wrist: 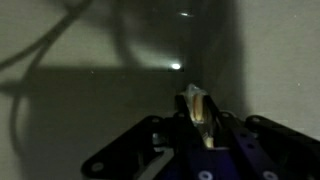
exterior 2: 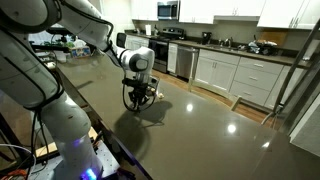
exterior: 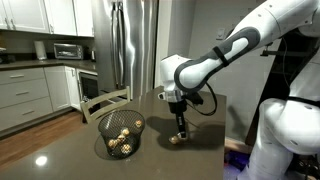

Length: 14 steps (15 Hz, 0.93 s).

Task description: Pick up the all candy from the table and put them in the black basket.

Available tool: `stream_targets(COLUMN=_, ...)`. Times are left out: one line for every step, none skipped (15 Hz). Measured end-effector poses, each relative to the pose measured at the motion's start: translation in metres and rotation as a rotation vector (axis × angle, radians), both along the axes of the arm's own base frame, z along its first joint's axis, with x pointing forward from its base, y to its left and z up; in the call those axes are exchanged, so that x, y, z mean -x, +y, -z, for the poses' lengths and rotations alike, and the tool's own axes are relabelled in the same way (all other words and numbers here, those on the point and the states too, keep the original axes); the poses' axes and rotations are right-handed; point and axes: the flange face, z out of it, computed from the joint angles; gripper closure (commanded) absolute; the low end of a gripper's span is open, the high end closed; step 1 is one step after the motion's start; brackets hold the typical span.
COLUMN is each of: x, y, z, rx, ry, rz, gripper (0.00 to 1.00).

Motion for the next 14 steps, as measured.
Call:
stream_targets(x=0.0, y=0.0, z=-0.001, rx=0.0, ry=0.001, rz=0.001, gripper=0.93)
stream_targets(x=0.0, y=-0.001, z=-0.002, rx=0.0, ry=0.004, rz=0.002, gripper=0.92)
stream_targets(x=0.001, y=-0.001, z=-0.003, rx=0.001, ry=0.008, rz=0.002, gripper=0.93)
stream_targets(x=0.001, y=-0.001, z=-0.006, rx=0.002, ry=0.012, rz=0.001, gripper=0.92)
stream_targets(x=0.0, y=-0.002, z=-0.009, rx=0.005, ry=0.017, rz=-0.001, gripper=0.92)
stream_targets(x=0.0, y=-0.002, z=-0.013, rx=0.009, ry=0.022, rz=-0.003, gripper=0.92)
stream_targets(x=-0.002, y=-0.002, z=-0.017, rx=0.014, ry=0.025, rz=-0.007, gripper=0.92)
stream_targets(x=-0.003, y=-0.002, z=-0.022, rx=0.02, ry=0.025, rz=-0.012, gripper=0.92)
stream_targets(x=-0.005, y=-0.002, z=-0.027, rx=0.026, ry=0.023, rz=-0.016, gripper=0.92)
stream_targets(x=-0.007, y=-0.002, z=-0.033, rx=0.032, ry=0.019, rz=-0.021, gripper=0.92)
stream_targets(x=-0.01, y=-0.002, z=-0.039, rx=0.039, ry=0.012, rz=-0.027, gripper=0.92)
stream_targets(x=-0.013, y=-0.002, z=-0.044, rx=0.045, ry=0.003, rz=-0.033, gripper=0.92)
stream_targets(x=-0.016, y=-0.001, z=-0.049, rx=0.052, ry=-0.006, rz=-0.04, gripper=0.92)
stream_targets(x=-0.019, y=0.001, z=-0.054, rx=0.056, ry=-0.016, rz=-0.047, gripper=0.92)
